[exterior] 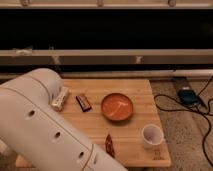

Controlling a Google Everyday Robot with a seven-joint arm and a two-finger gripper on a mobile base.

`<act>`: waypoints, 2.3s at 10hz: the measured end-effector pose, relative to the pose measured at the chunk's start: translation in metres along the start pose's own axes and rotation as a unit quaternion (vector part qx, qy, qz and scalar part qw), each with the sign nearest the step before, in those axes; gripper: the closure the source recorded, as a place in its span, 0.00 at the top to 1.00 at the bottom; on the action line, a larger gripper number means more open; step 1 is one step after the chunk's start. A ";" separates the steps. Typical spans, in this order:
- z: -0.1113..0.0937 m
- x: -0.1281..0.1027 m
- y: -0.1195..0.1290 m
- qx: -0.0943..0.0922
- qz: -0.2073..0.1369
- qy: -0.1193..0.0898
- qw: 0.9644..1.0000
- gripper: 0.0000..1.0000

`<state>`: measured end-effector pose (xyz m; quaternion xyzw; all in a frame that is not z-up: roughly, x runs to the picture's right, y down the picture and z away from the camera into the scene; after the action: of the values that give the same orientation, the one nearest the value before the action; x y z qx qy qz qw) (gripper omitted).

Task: Stand the bottle upright

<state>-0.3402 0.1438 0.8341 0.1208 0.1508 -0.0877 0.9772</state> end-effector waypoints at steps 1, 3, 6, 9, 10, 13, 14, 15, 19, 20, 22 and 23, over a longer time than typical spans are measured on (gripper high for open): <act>-0.001 0.001 -0.001 0.002 0.002 0.000 1.000 0.00; -0.005 0.002 -0.003 0.011 0.004 -0.001 1.000 0.10; -0.017 -0.001 0.002 0.017 0.003 -0.007 1.000 0.39; -0.027 -0.002 0.013 0.015 0.001 -0.005 1.000 0.71; -0.026 -0.002 0.014 0.013 0.001 -0.003 1.000 0.76; -0.025 0.002 0.019 0.004 0.009 0.001 1.000 0.80; -0.024 0.004 0.019 0.002 0.014 0.001 1.000 0.80; -0.023 0.006 0.019 -0.001 0.018 0.000 1.000 0.80; -0.019 0.006 0.018 -0.005 0.027 -0.008 1.000 0.80; -0.018 0.005 0.016 -0.001 0.028 -0.009 1.000 0.80; -0.015 0.003 0.009 0.010 0.030 -0.011 0.999 0.80; -0.013 0.002 0.005 0.016 0.031 -0.012 0.999 0.80</act>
<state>-0.3411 0.1521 0.8227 0.1404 0.1338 -0.0613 0.9791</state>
